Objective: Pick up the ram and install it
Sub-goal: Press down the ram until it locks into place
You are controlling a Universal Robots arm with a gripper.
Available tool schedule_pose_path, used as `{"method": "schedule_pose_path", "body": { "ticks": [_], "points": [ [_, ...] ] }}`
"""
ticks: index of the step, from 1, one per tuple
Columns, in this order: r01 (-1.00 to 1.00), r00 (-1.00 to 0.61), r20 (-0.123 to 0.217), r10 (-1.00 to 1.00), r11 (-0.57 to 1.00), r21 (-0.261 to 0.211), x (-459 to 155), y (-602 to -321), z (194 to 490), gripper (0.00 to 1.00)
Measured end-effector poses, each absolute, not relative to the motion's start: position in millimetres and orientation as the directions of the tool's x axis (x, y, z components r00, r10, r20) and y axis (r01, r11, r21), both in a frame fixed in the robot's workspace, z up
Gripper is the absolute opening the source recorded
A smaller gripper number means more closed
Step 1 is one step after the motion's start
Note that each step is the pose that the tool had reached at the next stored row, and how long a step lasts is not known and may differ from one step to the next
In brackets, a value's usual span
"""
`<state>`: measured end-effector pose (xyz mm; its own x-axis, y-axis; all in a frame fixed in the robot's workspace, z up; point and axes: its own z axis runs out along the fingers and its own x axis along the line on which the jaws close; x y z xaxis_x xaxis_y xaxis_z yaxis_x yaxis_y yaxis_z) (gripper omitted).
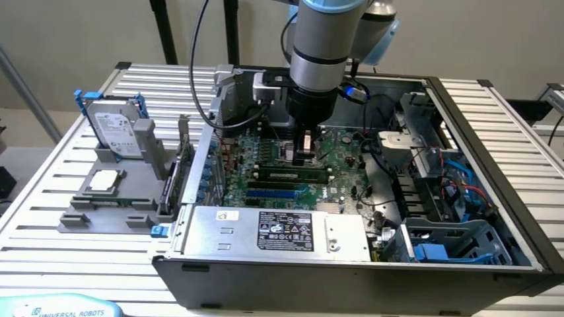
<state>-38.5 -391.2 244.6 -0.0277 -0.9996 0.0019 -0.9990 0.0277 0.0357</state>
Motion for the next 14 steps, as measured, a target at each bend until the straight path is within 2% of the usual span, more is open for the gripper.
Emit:
{"method": "schedule_pose_path", "body": {
  "ticks": [14],
  "points": [
    [-0.999, -0.028, 0.014, -1.000, 0.028, 0.023, -42.3, -391.4, 236.0, 0.11]
  ]
}}
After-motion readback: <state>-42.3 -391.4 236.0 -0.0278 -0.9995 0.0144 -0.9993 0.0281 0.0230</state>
